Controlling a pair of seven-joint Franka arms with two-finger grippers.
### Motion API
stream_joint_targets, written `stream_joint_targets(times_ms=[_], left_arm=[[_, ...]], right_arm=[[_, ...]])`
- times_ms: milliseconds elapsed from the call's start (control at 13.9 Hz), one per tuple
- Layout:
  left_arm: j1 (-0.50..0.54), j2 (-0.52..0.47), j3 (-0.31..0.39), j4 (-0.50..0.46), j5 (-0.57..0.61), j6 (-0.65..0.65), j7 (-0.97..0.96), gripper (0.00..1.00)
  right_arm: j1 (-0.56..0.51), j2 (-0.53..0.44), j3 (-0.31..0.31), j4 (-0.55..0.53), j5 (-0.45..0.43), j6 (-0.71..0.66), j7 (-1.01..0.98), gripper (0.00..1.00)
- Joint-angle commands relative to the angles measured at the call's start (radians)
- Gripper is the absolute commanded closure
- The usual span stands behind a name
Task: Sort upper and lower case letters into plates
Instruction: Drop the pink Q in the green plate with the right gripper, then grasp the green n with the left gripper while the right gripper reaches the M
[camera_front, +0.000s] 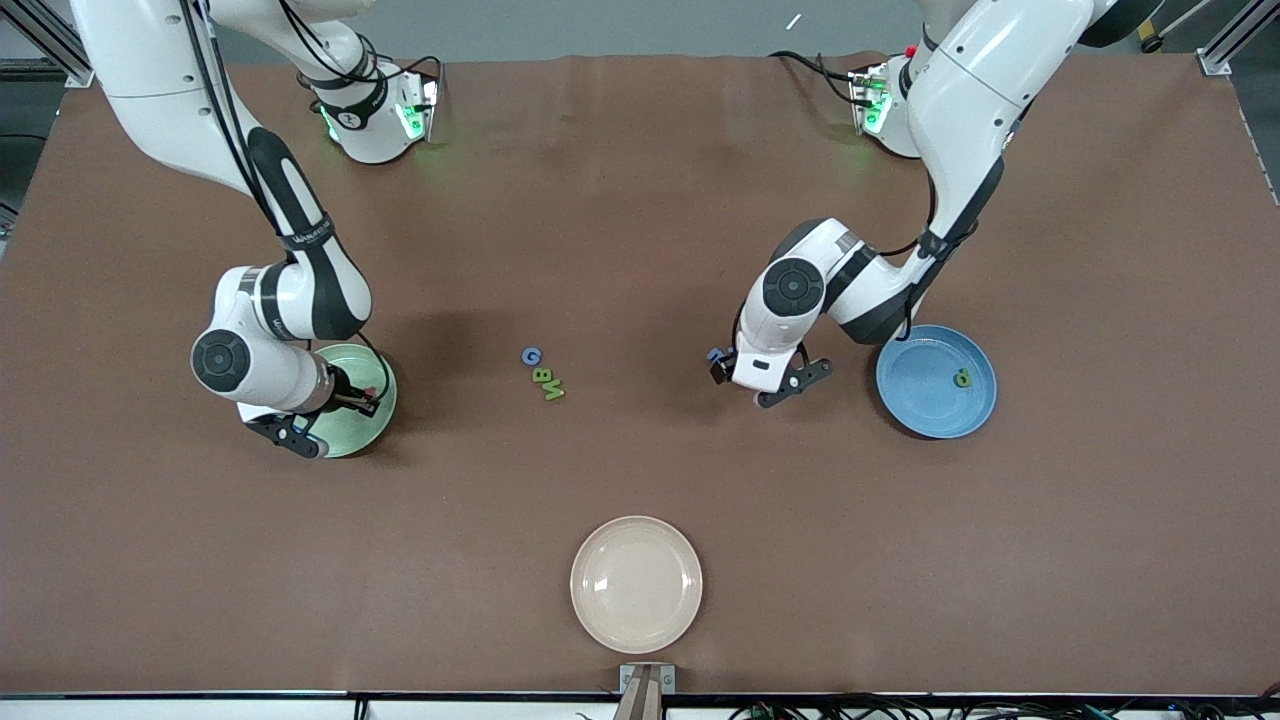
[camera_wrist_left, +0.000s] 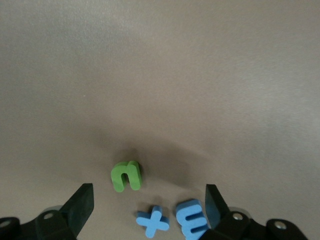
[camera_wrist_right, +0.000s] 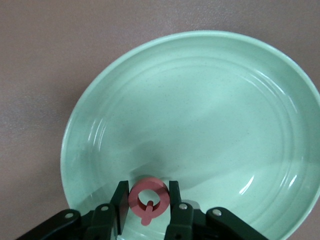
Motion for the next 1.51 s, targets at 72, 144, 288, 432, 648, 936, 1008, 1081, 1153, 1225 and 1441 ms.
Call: stream_joint_targets(times_ms=[72,144,288,432,648,936,1008,1081,1153,1225,1441], left_arm=[[-0.005,0.021,0.004,0.010,0.040,0.005,-0.044,0.12],[-0.005,0.022,0.006,0.007,0.049,0.006,-0.049,0.16],[-0.003,0.032,0.006,0.001,0.076,0.015,-0.081,0.27],[-0.005,0.033,0.006,0.001,0.076,0.017,-0.091,0.39],[-0.005,0.033,0.006,0.001,0.076,0.019,-0.092,0.61],[-0.002,0.026,0.006,0.001,0.078,0.019,-0.091,0.82],[0.003,0.019,0.004,0.002,0.078,0.017,-0.089,0.84],[0.009,0.003,0.003,0.002,0.078,0.015,-0.088,0.86],[0.014,-0.013,0.001,0.002,0.078,0.011,-0.081,0.87],[0.017,-0.042,0.001,0.002,0.078,0.003,-0.077,0.87],[0.085,-0.134,-0.008,-0.012,0.076,-0.086,0.084,0.87]], right_arm=[[-0.027,-0.040,0.017,-0.037,0.003,0.000,-0.045,0.00],[-0.036,-0.045,0.017,-0.034,0.003,-0.005,-0.056,0.00],[-0.030,-0.060,0.019,0.010,0.003,-0.076,-0.056,0.00],[-0.016,-0.059,0.025,0.126,0.006,-0.237,-0.027,0.00],[0.076,-0.057,0.040,0.167,0.061,-0.261,0.131,0.00],[0.209,-0.049,0.040,0.164,0.098,-0.181,0.336,0.00],[0.244,-0.043,0.040,0.164,0.097,-0.148,0.381,0.00],[0.275,-0.031,0.040,0.157,0.097,-0.109,0.407,0.00],[0.301,-0.019,0.040,0.156,0.097,-0.074,0.442,0.00],[0.326,-0.007,0.040,0.156,0.091,-0.056,0.446,0.00],[0.378,0.036,0.040,0.167,0.046,-0.006,0.298,0.00]])
